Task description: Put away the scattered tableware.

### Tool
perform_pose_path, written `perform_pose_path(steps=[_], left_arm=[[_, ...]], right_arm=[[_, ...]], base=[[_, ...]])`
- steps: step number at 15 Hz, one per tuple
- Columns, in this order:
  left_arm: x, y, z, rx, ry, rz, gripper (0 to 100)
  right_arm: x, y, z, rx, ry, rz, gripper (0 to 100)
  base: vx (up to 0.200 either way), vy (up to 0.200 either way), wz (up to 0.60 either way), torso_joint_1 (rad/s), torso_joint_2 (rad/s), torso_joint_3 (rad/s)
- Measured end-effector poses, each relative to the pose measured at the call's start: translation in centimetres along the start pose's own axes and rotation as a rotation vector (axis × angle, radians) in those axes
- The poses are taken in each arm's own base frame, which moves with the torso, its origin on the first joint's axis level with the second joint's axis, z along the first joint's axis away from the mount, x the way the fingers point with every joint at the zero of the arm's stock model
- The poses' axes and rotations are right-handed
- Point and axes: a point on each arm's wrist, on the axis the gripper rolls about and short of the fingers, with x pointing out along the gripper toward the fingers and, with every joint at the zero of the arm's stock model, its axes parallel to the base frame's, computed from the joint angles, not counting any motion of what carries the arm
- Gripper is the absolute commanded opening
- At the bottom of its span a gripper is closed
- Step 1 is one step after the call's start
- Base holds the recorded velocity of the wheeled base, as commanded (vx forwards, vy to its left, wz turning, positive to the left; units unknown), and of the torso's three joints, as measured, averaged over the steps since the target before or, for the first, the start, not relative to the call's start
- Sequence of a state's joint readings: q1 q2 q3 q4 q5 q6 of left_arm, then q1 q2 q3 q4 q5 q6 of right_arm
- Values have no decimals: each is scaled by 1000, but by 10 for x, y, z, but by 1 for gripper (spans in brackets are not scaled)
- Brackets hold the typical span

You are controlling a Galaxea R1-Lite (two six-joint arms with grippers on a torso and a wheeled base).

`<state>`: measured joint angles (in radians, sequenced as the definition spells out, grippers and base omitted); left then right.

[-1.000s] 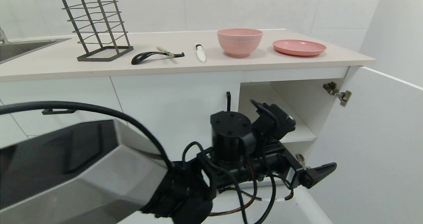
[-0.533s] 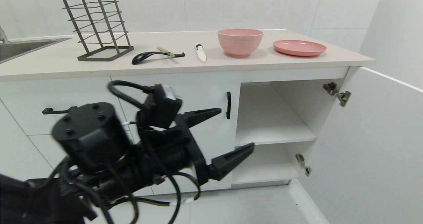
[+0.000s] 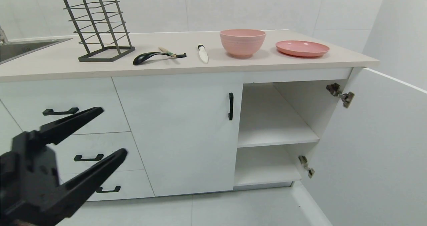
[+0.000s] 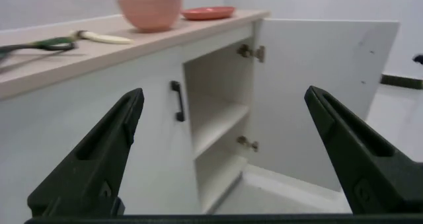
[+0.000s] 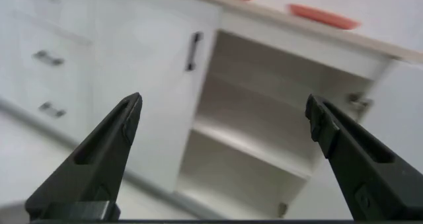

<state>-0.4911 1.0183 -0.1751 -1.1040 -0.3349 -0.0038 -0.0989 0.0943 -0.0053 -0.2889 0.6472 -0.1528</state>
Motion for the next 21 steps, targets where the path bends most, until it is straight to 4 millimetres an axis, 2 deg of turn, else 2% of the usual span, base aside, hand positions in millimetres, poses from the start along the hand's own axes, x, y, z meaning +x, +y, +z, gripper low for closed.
perform_pose_path(steps=[2,6,8,9,12,13,17,21], left_arm=[[-34,-5,2,21,-1,71,100],[-100,-32,-13,39,32,168,100],[-123,-44,-33,42,60,213,100],[-131,-47,-51,17,144,267,100],[-142,-49,-77,3,282,494,100],[-143,-48,-78,17,289,553,100],[-145,-49,-80,38,293,706,100],[-149,-53,-81,70,242,837,100]], right_arm=[[0,1,-2,-4,1,35,100],[-5,5,-14,61,59,130,100],[-8,6,-19,67,81,85,100],[-9,5,-22,79,110,2,100],[-11,1,-25,125,160,-245,100],[-12,-1,-26,128,169,-309,100],[-13,-3,-27,132,191,-412,100],[-14,-2,-31,195,221,-444,100]], base=[[0,0,0,0,0,0],[0,0,0,0,0,0],[0,0,0,0,0,0],[0,0,0,0,0,0],[0,0,0,0,0,0],[0,0,0,0,0,0],[0,0,0,0,0,0],[0,0,0,0,0,0]])
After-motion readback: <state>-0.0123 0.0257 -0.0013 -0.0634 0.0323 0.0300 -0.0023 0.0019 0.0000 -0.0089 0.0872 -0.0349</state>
